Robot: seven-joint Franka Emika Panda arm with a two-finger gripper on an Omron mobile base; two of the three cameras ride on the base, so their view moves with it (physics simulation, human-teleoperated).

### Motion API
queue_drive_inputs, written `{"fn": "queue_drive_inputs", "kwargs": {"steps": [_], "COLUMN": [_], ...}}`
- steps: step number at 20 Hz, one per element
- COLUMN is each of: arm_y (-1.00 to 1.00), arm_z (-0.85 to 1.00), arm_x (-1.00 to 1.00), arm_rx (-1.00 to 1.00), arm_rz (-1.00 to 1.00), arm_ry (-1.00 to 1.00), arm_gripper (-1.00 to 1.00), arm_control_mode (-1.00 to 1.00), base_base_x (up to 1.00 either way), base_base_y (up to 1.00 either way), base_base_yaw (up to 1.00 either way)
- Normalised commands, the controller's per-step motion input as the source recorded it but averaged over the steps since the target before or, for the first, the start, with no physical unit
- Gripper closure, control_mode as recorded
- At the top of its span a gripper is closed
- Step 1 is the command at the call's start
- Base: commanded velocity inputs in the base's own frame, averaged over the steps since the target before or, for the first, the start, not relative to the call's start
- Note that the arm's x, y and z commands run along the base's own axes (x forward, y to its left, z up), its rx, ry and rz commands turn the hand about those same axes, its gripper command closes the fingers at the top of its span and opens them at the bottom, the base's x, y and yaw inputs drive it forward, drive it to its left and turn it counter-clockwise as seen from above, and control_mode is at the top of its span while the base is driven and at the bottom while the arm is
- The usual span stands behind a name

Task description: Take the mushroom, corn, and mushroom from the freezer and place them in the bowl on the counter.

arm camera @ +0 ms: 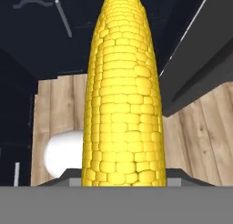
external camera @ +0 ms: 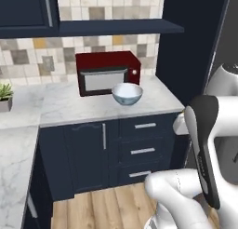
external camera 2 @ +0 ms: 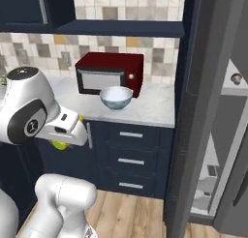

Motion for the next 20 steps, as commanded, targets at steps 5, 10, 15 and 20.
{"fn": "queue_drive_inputs", "kwargs": {"steps": [5,10,15,20], "arm_y": [0.0,0.0,0.0,0.0], "arm_z": [0.0,0.0,0.0,0.0], "arm_x": [0.0,0.0,0.0,0.0], "arm_rx": [0.0,0.0,0.0,0.0], "arm_rz": [0.0,0.0,0.0,0.0], "arm_ry": [0.0,0.0,0.0,0.0], "arm_gripper": [1.0,1.0,1.0,1.0], "arm_control_mode": [1.0,1.0,1.0,1.0], "base_base_x": [0.68,0.68,0.5,0.55], "base_base_y": [0.35,0.49,0.48,-0.02], "base_base_yaw": [-0.07,-0.18,-0.13,-0.19]}}
